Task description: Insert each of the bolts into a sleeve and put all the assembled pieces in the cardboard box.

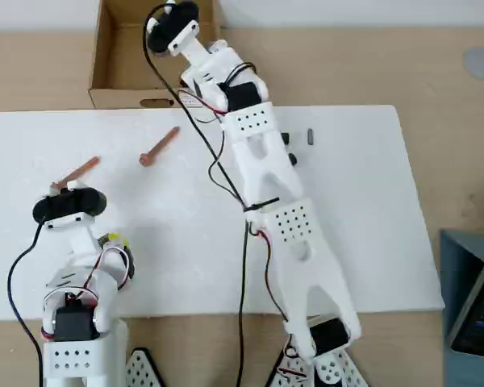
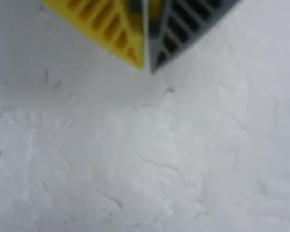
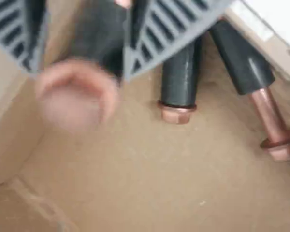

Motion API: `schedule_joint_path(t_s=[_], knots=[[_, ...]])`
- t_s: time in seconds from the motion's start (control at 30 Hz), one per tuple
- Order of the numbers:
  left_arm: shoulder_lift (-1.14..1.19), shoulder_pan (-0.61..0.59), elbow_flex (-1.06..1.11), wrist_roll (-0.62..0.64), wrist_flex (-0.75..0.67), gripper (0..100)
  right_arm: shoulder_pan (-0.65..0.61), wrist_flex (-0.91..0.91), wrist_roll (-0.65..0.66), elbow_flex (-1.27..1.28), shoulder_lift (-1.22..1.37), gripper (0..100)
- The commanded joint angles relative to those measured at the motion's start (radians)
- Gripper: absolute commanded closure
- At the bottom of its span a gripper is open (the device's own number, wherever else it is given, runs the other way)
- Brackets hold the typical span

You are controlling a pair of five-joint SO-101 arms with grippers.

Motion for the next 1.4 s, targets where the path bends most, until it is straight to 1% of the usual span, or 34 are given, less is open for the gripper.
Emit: schedule_joint_path(t_s=[0.0,0.2,0.3,0.4,0.53,0.87,1.23,1.37], knots=[[-0.007,-0.008,-0.006,0.003,-0.014,100,0.027,0.006,0.005,-0.061,-0.022,85.7],[-0.007,-0.008,-0.006,0.003,-0.014,100,0.028,0.008,0.005,-0.062,-0.024,86.0],[-0.007,-0.008,-0.006,0.003,-0.014,100,0.028,0.025,0.005,-0.116,-0.024,88.6],[-0.007,-0.008,-0.006,0.003,-0.014,100,0.028,0.132,0.005,-0.226,-0.024,93.2],[-0.007,-0.008,-0.006,0.003,-0.014,100,0.044,0.265,0.0,-0.234,-0.099,99.0],[-0.007,-0.008,-0.006,0.003,-0.014,100,0.077,0.493,0.0,-0.231,-0.272,98.9],[-0.007,-0.008,-0.006,0.003,-0.014,100,0.077,0.882,0.0,-0.232,-0.406,98.9],[-0.007,-0.008,-0.006,0.003,-0.014,100,0.093,0.904,0.002,-0.225,-0.438,98.9]])
